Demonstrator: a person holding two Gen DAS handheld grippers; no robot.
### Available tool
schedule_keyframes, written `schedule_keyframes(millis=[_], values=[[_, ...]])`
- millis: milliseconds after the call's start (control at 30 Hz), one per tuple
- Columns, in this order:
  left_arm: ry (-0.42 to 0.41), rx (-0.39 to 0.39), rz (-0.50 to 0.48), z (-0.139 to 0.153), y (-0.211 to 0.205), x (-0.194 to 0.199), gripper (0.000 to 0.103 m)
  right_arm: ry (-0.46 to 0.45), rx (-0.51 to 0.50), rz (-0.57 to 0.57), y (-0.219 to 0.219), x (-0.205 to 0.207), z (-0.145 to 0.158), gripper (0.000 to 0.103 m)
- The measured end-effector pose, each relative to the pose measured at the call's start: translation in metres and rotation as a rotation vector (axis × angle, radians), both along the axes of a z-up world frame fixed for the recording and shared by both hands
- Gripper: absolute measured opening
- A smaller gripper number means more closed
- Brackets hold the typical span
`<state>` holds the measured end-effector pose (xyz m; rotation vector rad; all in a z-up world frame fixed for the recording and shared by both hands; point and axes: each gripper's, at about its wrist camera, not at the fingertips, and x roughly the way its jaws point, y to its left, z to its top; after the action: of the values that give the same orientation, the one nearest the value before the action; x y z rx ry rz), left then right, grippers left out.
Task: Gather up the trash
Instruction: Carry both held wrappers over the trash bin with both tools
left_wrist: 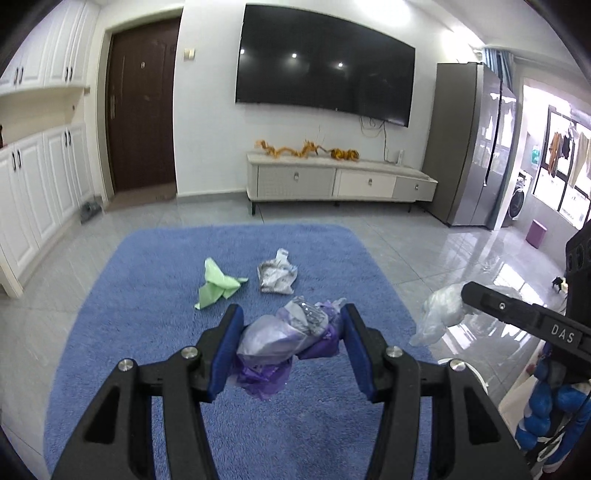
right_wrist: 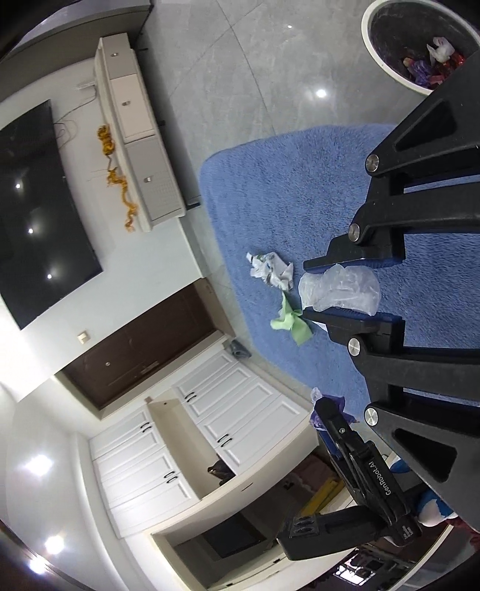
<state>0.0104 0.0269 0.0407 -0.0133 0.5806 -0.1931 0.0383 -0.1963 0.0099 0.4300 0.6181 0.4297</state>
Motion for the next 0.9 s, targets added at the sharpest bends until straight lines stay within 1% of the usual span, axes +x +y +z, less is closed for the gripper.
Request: schedule_keyframes(millis=[133, 267, 500, 667, 900], values=[[-0.062, 0.038, 0.003, 0.011, -0.012, -0.02, 0.052, -0.031, -0.001, -0.017, -0.009, -0.02, 0.01, 0.018], [-0.108, 0.05, 0.004, 0.018, -0.016, -0.038, 0.052, -0.048, 0.0, -0.04, -0.017, -0.036, 0.016, 0.018], [-0.16, 0.083, 0.004, 0.027, -0.032, -0.057, 0.052, -0.065, 0.001, -0.065, -0.031, -0.052, 0.022, 0.018], [-0.163, 0.12, -0.017, 0.026, -0.055, -0.055, 0.052, -0.076, 0.016, -0.1, -0.053, -0.059, 0.02, 0.017], [-0.11, 0.177, -0.094, 0.013, -0.107, -0.035, 0.052, -0.066, 0.01, -0.204, -0.099, -0.062, 0.003, 0.018]])
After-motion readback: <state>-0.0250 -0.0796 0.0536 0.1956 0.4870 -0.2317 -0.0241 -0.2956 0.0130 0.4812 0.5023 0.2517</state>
